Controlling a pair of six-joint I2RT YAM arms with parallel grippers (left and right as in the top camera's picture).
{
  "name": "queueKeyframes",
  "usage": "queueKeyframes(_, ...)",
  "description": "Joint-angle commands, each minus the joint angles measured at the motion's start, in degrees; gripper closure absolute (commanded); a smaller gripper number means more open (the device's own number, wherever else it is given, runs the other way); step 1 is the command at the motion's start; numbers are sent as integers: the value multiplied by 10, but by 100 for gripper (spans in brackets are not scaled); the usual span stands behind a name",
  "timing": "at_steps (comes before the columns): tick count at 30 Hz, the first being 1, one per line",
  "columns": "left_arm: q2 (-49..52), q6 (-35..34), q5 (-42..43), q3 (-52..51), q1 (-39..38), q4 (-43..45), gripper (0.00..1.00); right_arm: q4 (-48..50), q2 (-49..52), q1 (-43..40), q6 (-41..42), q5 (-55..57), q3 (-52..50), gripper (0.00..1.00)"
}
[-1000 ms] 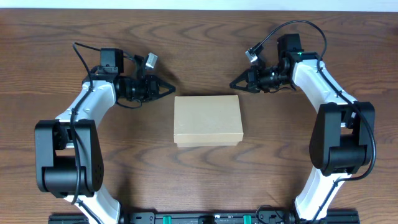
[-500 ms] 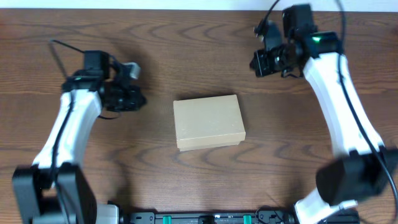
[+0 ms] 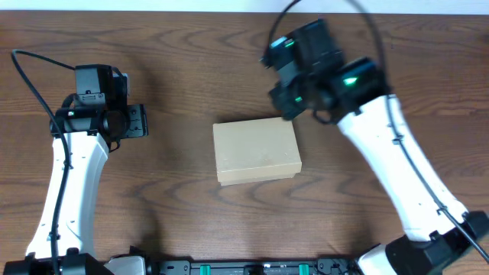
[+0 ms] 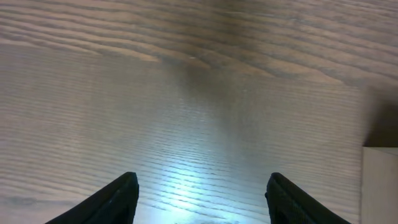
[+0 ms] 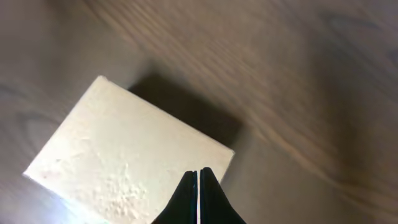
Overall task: Pack container
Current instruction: 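Press the closed lid down with the right gripper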
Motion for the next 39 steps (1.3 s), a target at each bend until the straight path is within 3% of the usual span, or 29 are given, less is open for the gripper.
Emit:
queueKeyframes(1,1,-7,-24,8,1,-2,35,13,6,43,87,100,-31,99)
queueKeyframes(12,1,-7,-28,19,1,1,35,17,5,60,210,43,-134,99)
queueKeyframes(22,1,-7,-29,25,1,2,33,-52,-2,115,426,43,-137,99)
queueKeyframes(39,1,-7,-28,25,1,-12,33,9,-15,154,434,61,-204,99)
